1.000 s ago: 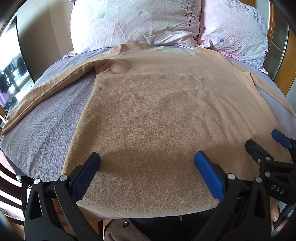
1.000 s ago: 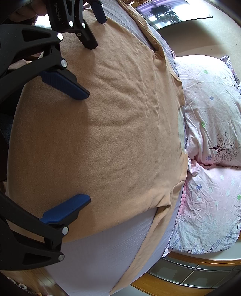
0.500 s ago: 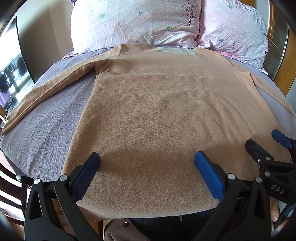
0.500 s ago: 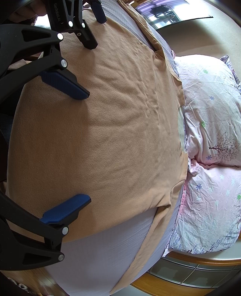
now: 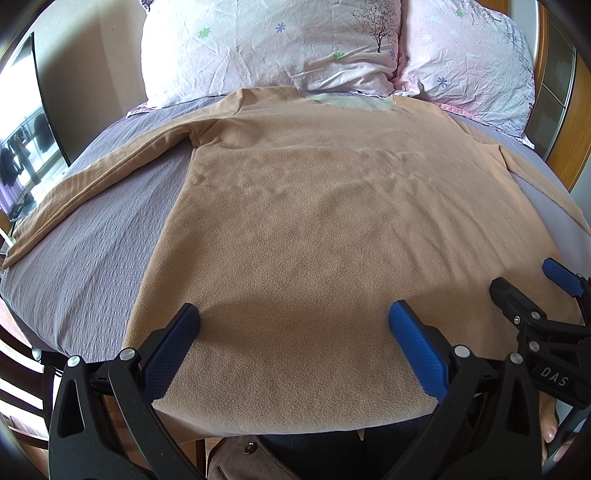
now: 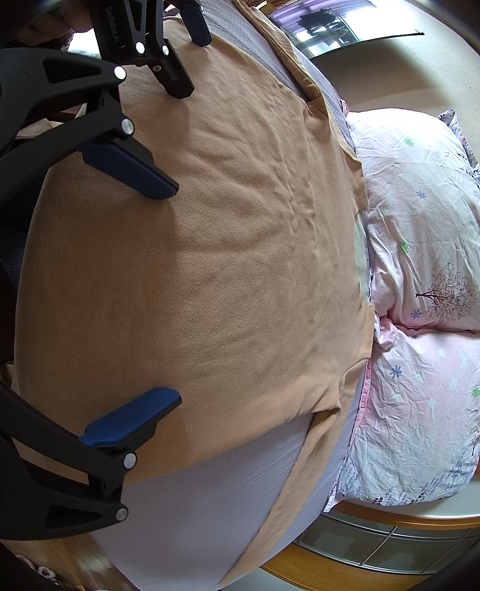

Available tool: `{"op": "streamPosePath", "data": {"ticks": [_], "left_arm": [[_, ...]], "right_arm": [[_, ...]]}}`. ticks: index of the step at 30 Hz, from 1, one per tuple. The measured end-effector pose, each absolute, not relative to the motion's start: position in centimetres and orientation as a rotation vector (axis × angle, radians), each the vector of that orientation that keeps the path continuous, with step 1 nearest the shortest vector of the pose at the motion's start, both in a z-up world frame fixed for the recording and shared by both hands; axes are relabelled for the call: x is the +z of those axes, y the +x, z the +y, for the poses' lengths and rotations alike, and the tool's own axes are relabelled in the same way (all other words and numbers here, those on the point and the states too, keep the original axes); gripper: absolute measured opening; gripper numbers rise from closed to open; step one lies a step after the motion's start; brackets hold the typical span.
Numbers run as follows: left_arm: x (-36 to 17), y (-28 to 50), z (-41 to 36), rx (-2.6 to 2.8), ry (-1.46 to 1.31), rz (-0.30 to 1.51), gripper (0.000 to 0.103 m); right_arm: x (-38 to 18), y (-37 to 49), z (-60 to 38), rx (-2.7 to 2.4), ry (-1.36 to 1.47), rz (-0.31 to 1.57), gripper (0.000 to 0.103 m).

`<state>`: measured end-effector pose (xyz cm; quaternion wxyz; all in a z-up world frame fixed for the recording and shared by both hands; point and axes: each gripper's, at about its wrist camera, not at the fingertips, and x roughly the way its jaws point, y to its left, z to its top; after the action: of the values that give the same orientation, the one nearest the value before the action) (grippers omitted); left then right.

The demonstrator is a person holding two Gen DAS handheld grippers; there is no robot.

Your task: Fold small clothes

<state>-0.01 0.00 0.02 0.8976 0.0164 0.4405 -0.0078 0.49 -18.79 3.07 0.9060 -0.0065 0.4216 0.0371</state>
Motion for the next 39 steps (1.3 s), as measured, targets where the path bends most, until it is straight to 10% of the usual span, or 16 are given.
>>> {"op": "streamPosePath", "data": {"ticks": [39], "left_arm": [[0.2, 0.0, 0.1, -0.068, 0.065, 0.919, 0.102]], "right_arm": [[5.0, 1.2, -23.8, 0.179, 0.182, 0.850, 0.101]]}}
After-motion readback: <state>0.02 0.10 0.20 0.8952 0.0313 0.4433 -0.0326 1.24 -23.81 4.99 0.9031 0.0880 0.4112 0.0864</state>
